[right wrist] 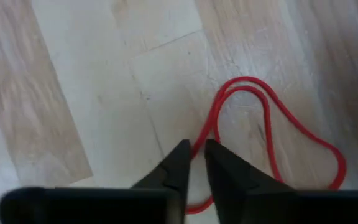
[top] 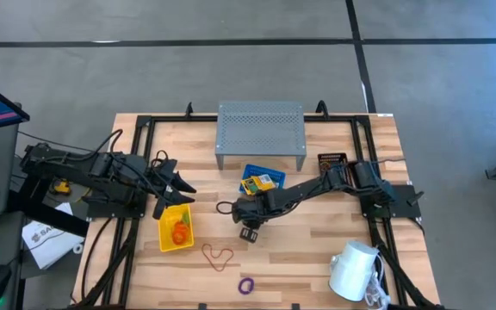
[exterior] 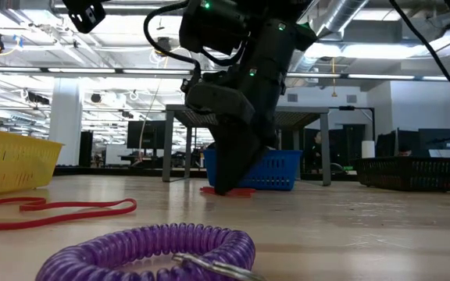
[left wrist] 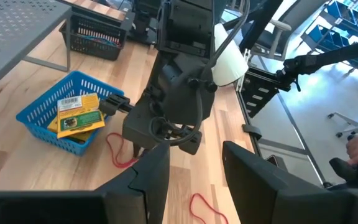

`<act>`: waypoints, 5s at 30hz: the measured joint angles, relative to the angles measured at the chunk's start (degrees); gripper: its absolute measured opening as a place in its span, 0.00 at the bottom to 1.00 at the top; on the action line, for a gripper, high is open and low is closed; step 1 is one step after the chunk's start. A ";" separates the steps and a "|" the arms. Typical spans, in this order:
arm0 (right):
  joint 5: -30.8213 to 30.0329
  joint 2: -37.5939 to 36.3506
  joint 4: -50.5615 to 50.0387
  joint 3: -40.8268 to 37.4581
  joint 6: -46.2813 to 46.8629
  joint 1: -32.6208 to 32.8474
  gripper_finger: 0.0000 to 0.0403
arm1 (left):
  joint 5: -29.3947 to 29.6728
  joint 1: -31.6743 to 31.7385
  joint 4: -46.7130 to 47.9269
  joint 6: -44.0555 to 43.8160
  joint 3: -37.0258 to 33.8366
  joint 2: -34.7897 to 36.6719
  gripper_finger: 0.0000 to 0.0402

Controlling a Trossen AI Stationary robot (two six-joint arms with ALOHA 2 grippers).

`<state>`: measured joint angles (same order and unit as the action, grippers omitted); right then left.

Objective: Pick & Place Office Desk Supplies
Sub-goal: Put the red rubber band into the black bin

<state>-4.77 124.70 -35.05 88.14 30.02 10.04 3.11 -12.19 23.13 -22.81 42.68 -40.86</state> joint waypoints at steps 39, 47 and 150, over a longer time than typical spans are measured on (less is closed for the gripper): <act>3.28 -0.18 -21.11 18.41 2.38 5.25 0.00 | 0.00 0.00 0.06 0.02 0.00 0.00 0.36; 1.65 -4.66 -25.42 18.73 2.44 5.31 0.00 | 0.00 0.00 1.49 0.01 0.00 0.00 0.36; 2.95 -3.67 -17.12 11.28 0.48 1.53 0.00 | -1.03 -0.01 -0.81 -0.18 -0.02 0.48 0.36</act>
<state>-1.83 121.04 -52.17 99.42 30.50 11.57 2.09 -12.20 22.33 -22.99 42.65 -40.38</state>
